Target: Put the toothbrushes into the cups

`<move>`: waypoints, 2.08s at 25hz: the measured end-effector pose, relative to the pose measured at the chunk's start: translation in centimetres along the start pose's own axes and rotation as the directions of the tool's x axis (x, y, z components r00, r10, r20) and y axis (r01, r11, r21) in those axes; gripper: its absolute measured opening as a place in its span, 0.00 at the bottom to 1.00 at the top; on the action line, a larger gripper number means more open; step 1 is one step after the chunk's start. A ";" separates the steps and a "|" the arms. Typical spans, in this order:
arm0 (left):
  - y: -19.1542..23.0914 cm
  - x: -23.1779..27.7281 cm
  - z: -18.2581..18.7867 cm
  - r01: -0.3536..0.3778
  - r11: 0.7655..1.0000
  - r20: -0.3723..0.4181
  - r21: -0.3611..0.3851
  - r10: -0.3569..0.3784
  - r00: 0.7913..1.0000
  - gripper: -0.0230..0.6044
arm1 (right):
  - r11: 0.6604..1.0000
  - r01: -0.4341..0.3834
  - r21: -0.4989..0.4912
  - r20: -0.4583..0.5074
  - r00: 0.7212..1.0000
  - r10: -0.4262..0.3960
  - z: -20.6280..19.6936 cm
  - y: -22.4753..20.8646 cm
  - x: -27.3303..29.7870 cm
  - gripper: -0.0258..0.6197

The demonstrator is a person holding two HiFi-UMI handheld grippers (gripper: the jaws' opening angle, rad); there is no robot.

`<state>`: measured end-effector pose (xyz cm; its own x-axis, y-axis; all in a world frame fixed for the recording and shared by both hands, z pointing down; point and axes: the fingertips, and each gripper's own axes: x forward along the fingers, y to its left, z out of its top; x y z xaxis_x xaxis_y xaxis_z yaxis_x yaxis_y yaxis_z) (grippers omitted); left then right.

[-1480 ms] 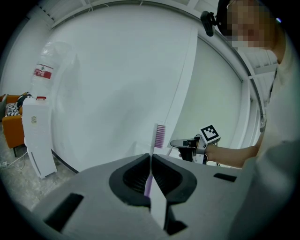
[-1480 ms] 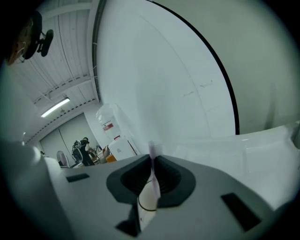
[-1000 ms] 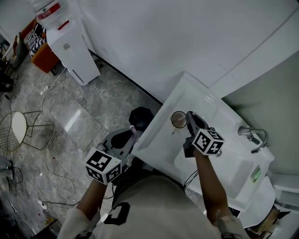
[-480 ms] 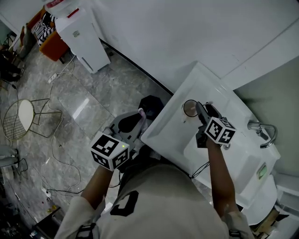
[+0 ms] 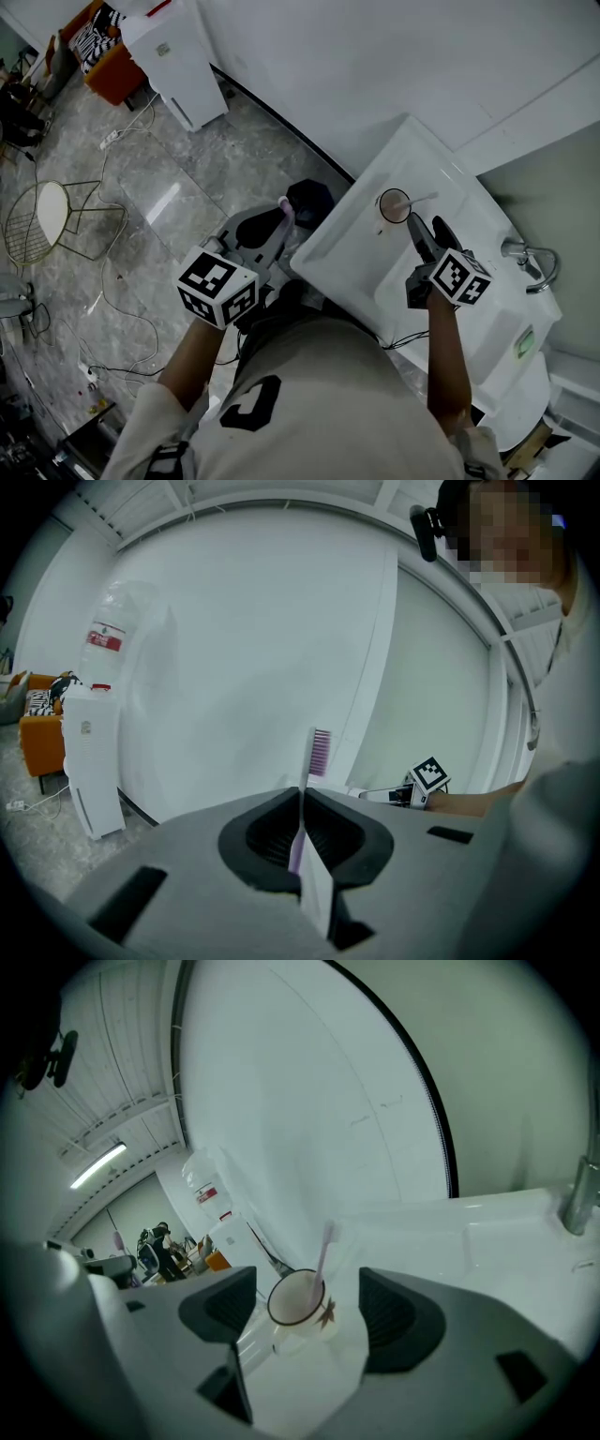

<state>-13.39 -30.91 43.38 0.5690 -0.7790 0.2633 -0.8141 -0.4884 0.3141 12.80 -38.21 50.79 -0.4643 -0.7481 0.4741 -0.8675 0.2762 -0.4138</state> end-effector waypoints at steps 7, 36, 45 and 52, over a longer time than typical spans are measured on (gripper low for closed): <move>0.4 -1.1 -0.1 0.015 1.000 0.005 0.004 -0.016 1.000 0.08 | 0.997 -0.054 0.062 0.035 0.998 0.052 -1.8 2.5 -2.4 0.46; -2.4 -2.7 0.3 0.153 0.988 0.054 -0.028 -0.151 0.987 0.08 | 0.950 -0.307 0.061 -0.047 0.950 0.310 -9.6 14.5 -9.3 0.05; -7.8 1.6 1.6 0.163 0.987 0.049 0.010 -0.163 0.985 0.08 | 0.961 -0.276 -0.006 -0.054 0.960 0.276 -9.0 10.1 -12.5 0.05; -10.3 4.8 2.1 0.153 0.987 0.024 0.043 -0.154 0.988 0.08 | 0.961 -0.275 0.007 -0.018 0.961 0.275 -8.4 6.6 -13.6 0.05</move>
<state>-2.54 -30.48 39.48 0.6844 -0.7040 0.1895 -0.7219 -0.6181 0.3112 11.90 -21.20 48.13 -0.6880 -0.6325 0.3557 -0.7051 0.4669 -0.5337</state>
